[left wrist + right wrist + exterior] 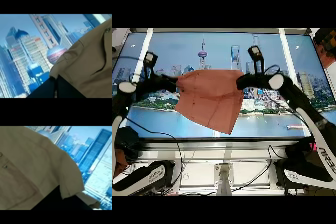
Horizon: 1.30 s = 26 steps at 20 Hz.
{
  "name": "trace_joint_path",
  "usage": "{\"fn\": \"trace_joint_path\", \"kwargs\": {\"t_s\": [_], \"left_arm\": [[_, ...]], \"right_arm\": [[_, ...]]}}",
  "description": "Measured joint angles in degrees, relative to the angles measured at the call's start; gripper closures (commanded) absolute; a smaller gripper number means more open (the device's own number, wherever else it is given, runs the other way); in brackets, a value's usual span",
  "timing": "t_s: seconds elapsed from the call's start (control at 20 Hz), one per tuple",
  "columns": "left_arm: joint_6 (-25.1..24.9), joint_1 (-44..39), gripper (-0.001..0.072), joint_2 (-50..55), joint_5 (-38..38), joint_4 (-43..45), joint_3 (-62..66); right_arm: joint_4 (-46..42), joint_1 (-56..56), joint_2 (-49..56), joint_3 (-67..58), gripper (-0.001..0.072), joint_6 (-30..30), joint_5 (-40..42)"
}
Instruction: Fold the clothes and pants, and hang the long-sleeved shirts on hangers.
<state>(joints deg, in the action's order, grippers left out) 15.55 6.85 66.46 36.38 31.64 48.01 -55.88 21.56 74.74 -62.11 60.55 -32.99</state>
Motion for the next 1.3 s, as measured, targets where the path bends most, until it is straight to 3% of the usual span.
{"fn": "trace_joint_path", "kwargs": {"t_s": [0.35, 0.85, 1.05, 1.1, 1.15, 1.2, 1.25, 1.3], "left_arm": [[-2.3, 1.2, 0.0689, -6.2, 0.2, -3.0, -9.1], [-0.7, 11.3, 0.0687, -8.6, 18.4, 8.0, -11.8], [-0.5, 12.5, 0.0686, -8.7, 21.7, 13.8, -12.0], [-0.5, 12.5, 0.0684, -8.7, 22.1, 14.5, -12.0], [-0.6, 12.7, 0.0606, -8.7, 22.3, 15.1, -12.0], [-0.5, 12.7, 0.0391, -8.7, 22.5, 15.5, -12.0], [-0.5, 12.8, 0.0083, -8.7, 22.6, 16.0, -12.0], [-0.5, 12.8, -0.0002, -8.7, 22.7, 16.1, -12.0]], "right_arm": [[1.8, 9.3, -4.7, 13.0, 0.0706, 1.3, 4.3], [2.2, 16.5, -8.3, 21.5, 0.0705, 5.5, 4.3], [2.2, 20.9, -8.5, 23.4, 0.0702, 6.7, 3.9], [2.2, 21.7, -8.5, 24.1, 0.0631, 7.3, 3.8], [2.2, 22.4, -8.5, 24.8, 0.0405, 7.9, 3.8], [2.2, 22.9, -8.5, 25.4, 0.0231, 8.5, 3.8], [2.1, 23.2, -8.5, 25.8, 0.0189, 9.0, 3.8], [2.2, 23.5, -8.5, 26.1, 0.0188, 9.6, 4.0]]}}
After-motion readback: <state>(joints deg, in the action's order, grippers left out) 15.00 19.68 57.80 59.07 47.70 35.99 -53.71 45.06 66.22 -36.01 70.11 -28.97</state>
